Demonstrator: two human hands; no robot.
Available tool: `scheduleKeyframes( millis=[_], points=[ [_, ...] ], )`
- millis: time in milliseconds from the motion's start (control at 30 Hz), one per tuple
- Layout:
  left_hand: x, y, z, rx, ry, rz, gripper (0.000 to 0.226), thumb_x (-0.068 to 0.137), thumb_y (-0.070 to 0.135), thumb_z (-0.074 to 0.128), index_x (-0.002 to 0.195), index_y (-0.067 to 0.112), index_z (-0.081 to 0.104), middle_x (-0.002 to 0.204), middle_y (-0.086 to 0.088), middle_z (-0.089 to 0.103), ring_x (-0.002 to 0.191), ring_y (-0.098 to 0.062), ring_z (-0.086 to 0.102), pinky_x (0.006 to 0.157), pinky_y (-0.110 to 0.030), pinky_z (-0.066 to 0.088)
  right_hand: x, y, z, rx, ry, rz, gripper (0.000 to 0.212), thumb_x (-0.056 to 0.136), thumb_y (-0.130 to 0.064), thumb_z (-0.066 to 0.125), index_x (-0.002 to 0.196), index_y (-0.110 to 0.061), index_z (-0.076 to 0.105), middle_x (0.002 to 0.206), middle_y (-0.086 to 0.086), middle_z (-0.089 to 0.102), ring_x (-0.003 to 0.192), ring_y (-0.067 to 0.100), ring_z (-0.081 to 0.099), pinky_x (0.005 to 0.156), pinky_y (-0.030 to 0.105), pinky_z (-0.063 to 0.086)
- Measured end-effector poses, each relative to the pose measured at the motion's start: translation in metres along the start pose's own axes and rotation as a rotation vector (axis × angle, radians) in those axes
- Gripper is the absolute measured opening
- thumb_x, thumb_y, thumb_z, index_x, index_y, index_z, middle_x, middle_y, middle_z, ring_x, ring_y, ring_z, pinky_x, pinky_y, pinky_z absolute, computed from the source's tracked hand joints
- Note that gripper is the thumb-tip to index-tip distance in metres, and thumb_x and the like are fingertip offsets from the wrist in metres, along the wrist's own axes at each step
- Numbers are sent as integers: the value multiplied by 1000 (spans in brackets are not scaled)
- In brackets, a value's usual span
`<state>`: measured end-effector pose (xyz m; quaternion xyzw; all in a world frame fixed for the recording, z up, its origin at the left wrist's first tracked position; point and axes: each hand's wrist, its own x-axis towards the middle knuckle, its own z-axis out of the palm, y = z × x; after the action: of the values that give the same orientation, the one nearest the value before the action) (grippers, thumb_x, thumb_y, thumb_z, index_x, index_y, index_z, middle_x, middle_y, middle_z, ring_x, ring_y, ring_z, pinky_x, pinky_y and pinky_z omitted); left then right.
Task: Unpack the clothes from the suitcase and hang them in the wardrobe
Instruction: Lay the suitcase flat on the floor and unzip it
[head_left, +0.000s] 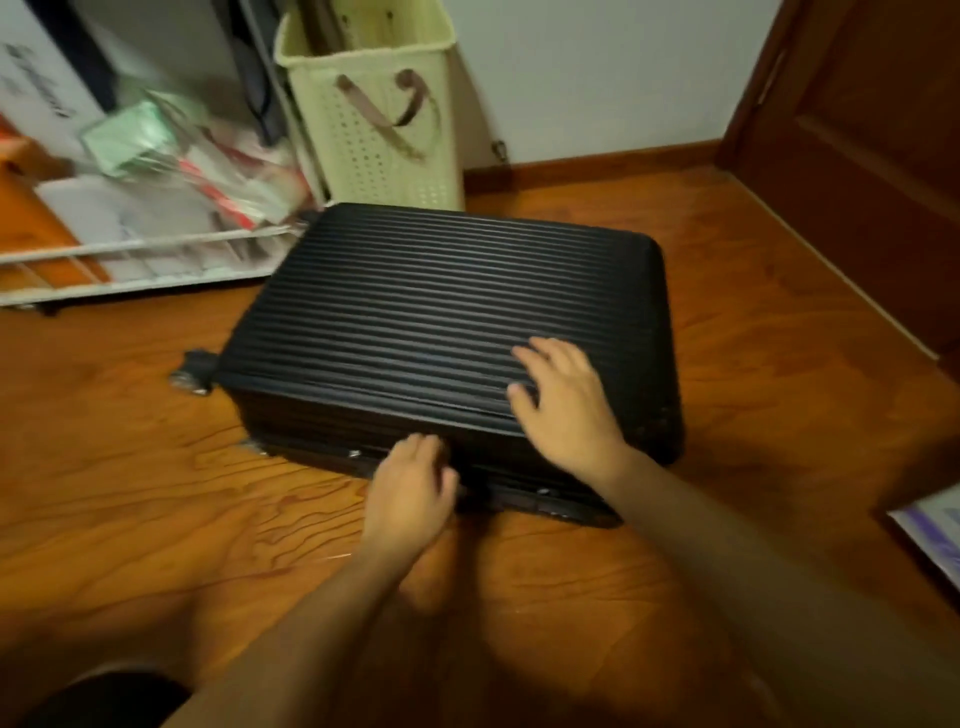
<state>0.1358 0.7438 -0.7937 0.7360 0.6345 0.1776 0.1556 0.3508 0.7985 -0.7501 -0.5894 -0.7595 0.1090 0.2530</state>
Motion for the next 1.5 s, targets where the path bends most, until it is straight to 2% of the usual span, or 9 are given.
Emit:
scheduleKeyframes(
  millis=[100, 200, 467, 567, 700, 900, 1133, 1333, 1500],
  points=[
    [-3, -78, -11, -235, -131, -613, 21, 96, 15, 55, 113, 10, 67, 114, -17, 69, 109, -36, 63, 88, -37, 52, -3, -43, 47, -283, -250, -248, 74, 99, -52, 48, 159, -23, 18, 167, 6, 8, 154, 28, -2, 125, 47, 0],
    [2, -126, -10, -441, -20, -807, 28, 95, 7, 59, 123, 5, 62, 123, -17, 66, 114, -35, 62, 96, -38, 51, 18, -69, 73, -437, -302, -226, 93, 94, -58, 54, 160, -25, -3, 167, 6, -7, 152, 30, -15, 124, 51, -4],
    [26, -145, 26, -893, 200, -769, 33, 89, 14, 74, 106, 14, 46, 96, -3, 60, 88, -15, 62, 74, -24, 52, 26, -66, 101, -523, -176, -237, 104, 85, -57, 68, 160, -24, 5, 167, 10, 7, 153, 34, 5, 124, 53, 12],
    [25, -143, 42, -939, 283, -815, 23, 90, 18, 74, 93, 16, 52, 88, -5, 62, 85, -22, 64, 77, -34, 54, 26, -68, 101, -531, -165, -232, 100, 85, -53, 70, 160, -22, 10, 166, 11, 12, 153, 35, 11, 123, 54, 15],
    [18, -146, 45, -696, 187, -668, 14, 99, 26, 60, 90, 15, 64, 88, -7, 68, 86, -25, 65, 80, -41, 56, 25, -66, 96, -540, -177, -251, 104, 83, -50, 73, 160, -21, 10, 166, 11, 13, 152, 34, 12, 122, 53, 18],
    [-2, -146, 29, -161, 90, -462, 16, 100, 23, 51, 101, 31, 65, 92, 8, 64, 79, -10, 57, 69, -26, 44, 19, -63, 91, -605, -228, -253, 110, 84, -50, 73, 160, -23, -1, 167, 12, 8, 153, 36, 7, 123, 52, 16],
    [-35, -86, 58, -253, 15, -442, 14, 94, 18, 56, 98, 20, 69, 99, -7, 73, 95, -28, 68, 79, -33, 50, -15, -15, 48, -676, -271, -204, 107, 80, -42, 78, 158, -29, 6, 165, 7, 17, 152, 31, 16, 120, 52, 22],
    [-91, -44, 92, -501, 135, -693, 21, 104, 26, 50, 99, 18, 69, 90, -6, 71, 89, -31, 67, 74, -30, 48, -63, -2, 8, -691, -252, 41, 104, 69, -21, 80, 156, -15, 23, 158, 19, 25, 144, 41, 24, 116, 60, 25],
    [-117, -89, 64, -409, 406, -913, 22, 102, 24, 53, 104, 15, 73, 98, -19, 73, 90, -40, 66, 78, -42, 50, -30, -99, 57, -396, -346, -379, 93, 74, -35, 64, 157, -21, 24, 164, 10, 17, 152, 36, 10, 123, 54, 8]
  ],
)
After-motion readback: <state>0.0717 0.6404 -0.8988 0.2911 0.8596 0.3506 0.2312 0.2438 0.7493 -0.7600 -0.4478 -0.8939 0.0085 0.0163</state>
